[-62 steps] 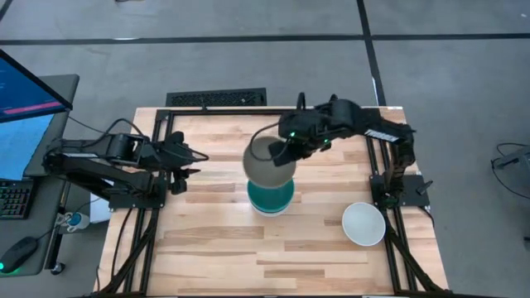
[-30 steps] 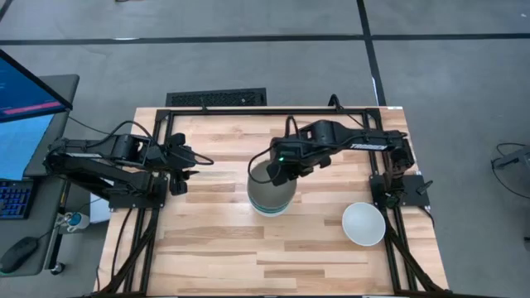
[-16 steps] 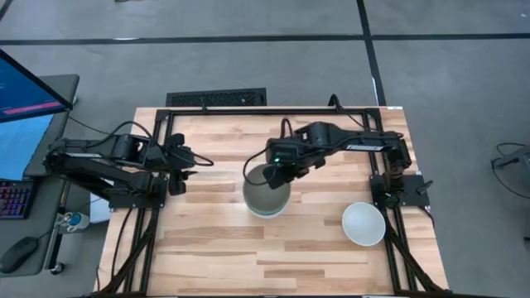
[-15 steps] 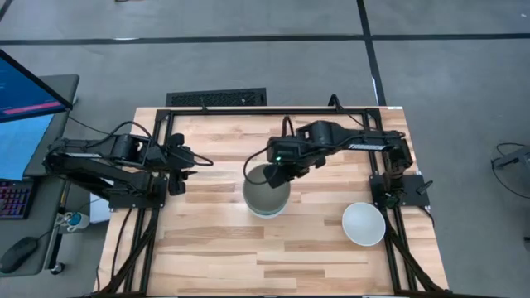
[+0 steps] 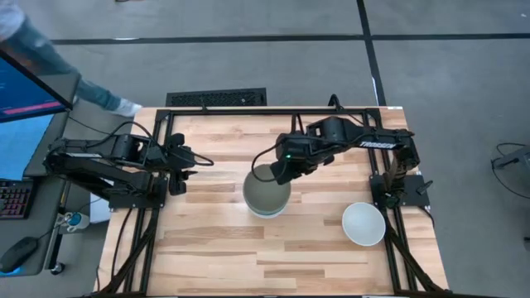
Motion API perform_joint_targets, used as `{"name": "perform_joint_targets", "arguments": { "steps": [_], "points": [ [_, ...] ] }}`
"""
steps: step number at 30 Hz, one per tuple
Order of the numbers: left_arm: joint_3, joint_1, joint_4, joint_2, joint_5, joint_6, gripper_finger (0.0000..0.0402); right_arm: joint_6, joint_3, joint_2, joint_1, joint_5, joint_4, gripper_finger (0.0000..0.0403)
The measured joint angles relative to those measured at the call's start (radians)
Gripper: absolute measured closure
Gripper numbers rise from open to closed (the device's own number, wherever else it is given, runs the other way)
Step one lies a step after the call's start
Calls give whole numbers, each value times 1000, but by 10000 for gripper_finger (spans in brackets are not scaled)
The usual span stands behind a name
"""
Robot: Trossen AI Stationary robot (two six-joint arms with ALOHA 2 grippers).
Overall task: Nest bowls inside each other
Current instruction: Stack the brown bowl on the top of the blue bowl, then stack the white bowl on the top of the brown bowl
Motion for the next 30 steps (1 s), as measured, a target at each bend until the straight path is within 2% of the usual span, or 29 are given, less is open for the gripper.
{"name": "perform_joint_targets", "arguments": {
  "steps": [18,26,30],
  "points": [
    [0,0,0,0,-1,-2,262,-18,0,53,21,-5,27,316],
    [0,0,4,-1,3,-26,262,-16,1,-51,52,44,-7,313],
    [0,-6,15,-1,6,-44,262,22,-66,-142,102,44,-12,287]
  ]
}}
